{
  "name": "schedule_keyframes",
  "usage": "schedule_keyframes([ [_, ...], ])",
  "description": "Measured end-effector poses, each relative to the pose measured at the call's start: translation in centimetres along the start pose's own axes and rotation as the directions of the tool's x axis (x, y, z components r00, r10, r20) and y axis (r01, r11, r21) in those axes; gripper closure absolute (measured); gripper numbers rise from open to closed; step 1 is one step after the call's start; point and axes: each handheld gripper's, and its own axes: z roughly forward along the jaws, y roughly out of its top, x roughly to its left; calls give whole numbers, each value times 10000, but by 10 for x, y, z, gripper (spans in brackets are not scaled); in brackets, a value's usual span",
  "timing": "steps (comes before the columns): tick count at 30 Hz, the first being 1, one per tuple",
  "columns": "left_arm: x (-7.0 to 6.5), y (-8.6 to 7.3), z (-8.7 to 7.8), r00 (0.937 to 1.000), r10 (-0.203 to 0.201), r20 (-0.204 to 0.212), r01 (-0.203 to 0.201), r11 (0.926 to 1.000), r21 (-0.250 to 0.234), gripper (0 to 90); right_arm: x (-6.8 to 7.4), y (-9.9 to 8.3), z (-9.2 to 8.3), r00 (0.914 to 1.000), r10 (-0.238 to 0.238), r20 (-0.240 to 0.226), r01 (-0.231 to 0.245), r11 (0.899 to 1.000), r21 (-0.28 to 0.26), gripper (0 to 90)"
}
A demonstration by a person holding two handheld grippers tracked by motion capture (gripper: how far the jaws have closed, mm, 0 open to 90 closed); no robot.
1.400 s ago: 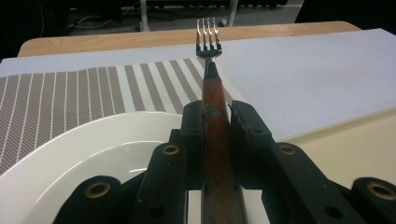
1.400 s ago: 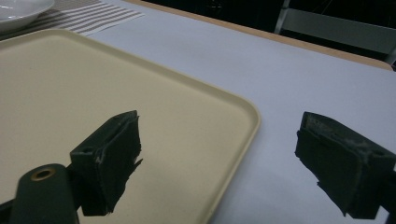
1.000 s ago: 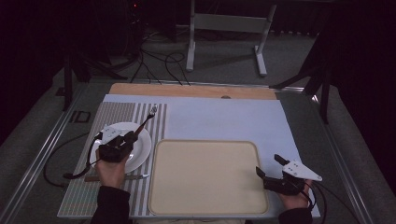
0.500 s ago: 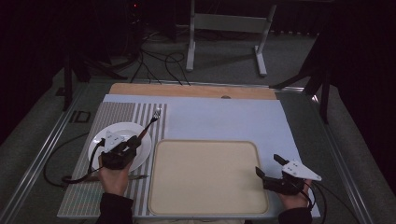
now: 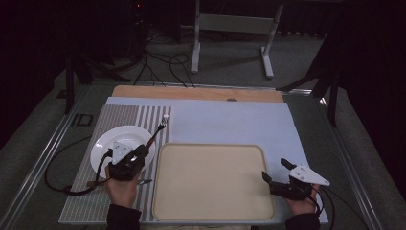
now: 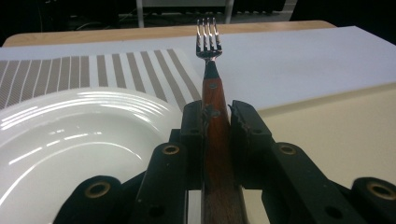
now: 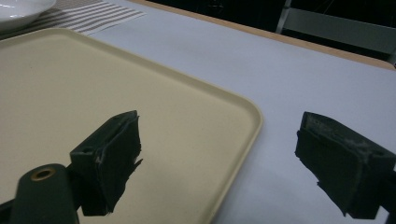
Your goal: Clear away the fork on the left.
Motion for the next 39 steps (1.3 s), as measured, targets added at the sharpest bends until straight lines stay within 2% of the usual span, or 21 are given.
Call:
schedule_keyframes([
  [11, -8, -11, -10, 9998, -40, -207, 39, 10000, -30, 769, 0, 0, 0, 10000, -37, -5, 37, 10000, 15, 137],
  [15, -12, -16, -15, 9998, -137, -144, 137, 9999, -60, 768, 0, 0, 0, 10000, -22, -18, 22, 10000, 17, 136],
  [20, -21, -20, -17, 10000, 35, -51, -35, 10000, 7, 768, 1, 0, 1, 10000, -45, -19, 45, 10000, 10, 136],
  [27, -33, -18, -24, 9992, 307, -269, -308, 9995, -35, 768, 1, 1, 1, 10000, -28, -36, 28, 10000, 5, 136],
  [30, -37, -18, -26, 9994, 313, -161, -314, 9995, -82, 768, 1, 1, 1, 10000, -29, -38, 29, 10000, 0, 136],
  [39, -49, -30, -21, 9993, 372, -90, -367, 9983, 455, 768, 1, 1, 1, 10000, -33, -43, 33, 10000, 10, 137],
])
